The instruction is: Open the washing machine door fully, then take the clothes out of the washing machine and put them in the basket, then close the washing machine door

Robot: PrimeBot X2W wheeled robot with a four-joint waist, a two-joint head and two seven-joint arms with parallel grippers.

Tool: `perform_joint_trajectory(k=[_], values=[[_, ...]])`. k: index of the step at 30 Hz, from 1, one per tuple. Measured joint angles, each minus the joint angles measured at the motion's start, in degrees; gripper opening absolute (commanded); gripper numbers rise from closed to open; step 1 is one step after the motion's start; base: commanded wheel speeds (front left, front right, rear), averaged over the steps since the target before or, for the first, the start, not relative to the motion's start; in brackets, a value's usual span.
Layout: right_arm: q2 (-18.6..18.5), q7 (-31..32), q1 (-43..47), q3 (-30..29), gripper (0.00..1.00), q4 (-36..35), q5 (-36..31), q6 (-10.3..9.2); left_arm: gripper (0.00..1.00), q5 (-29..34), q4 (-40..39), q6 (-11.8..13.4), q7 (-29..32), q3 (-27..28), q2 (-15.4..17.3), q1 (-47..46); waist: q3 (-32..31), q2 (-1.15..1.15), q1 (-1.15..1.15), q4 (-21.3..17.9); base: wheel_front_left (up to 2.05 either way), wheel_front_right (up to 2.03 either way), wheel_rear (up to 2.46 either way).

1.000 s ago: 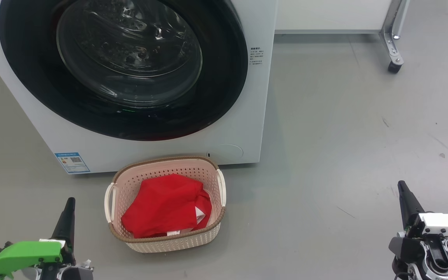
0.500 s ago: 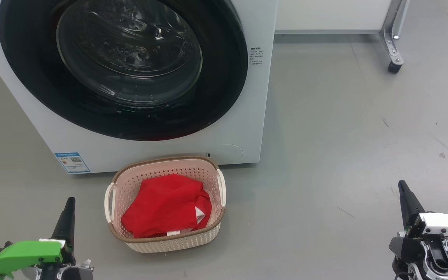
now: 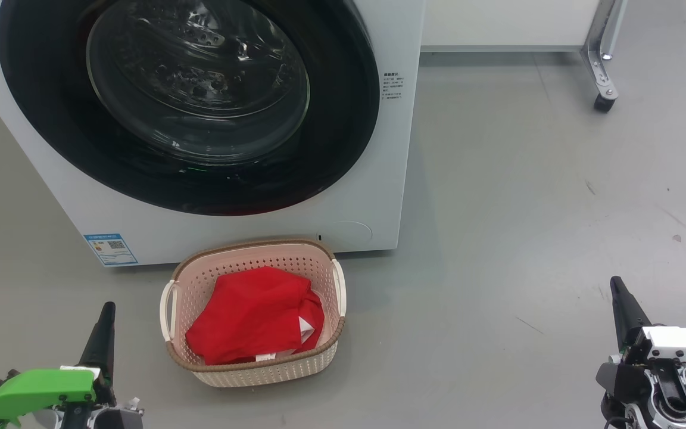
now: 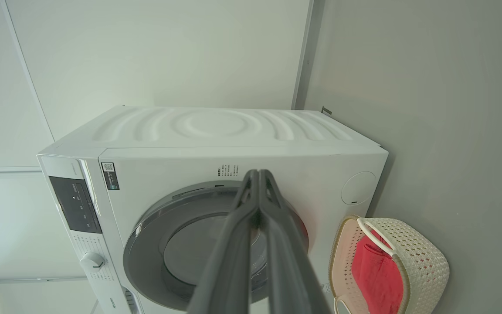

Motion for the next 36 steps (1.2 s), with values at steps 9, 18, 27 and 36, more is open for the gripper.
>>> perform_joint_trajectory(k=[9, 18, 27, 36], values=[[0.0, 0.0, 0.0, 0.0, 0.0, 0.0, 0.0, 0.0, 0.0, 0.0, 0.0, 0.0, 0.0, 0.0, 0.0, 0.0, 0.0, 0.0, 0.0, 0.0, 0.0, 0.0, 0.0], [0.0, 0.1, 0.0, -0.1, 0.0, 0.0, 0.0, 0.0, 0.0, 0.0, 0.0, 0.0, 0.0, 0.0, 0.0, 0.0, 0.0, 0.0, 0.0, 0.0, 0.0, 0.0, 0.0], [0.0, 0.1, 0.0, -0.2, 0.0, 0.0, 0.0, 0.0, 0.0, 0.0, 0.0, 0.0, 0.0, 0.0, 0.0, 0.0, 0.0, 0.0, 0.0, 0.0, 0.0, 0.0, 0.0], [0.0, 0.1, 0.0, -0.2, 0.0, 0.0, 0.0, 0.0, 0.0, 0.0, 0.0, 0.0, 0.0, 0.0, 0.0, 0.0, 0.0, 0.0, 0.0, 0.0, 0.0, 0.0, 0.0]])
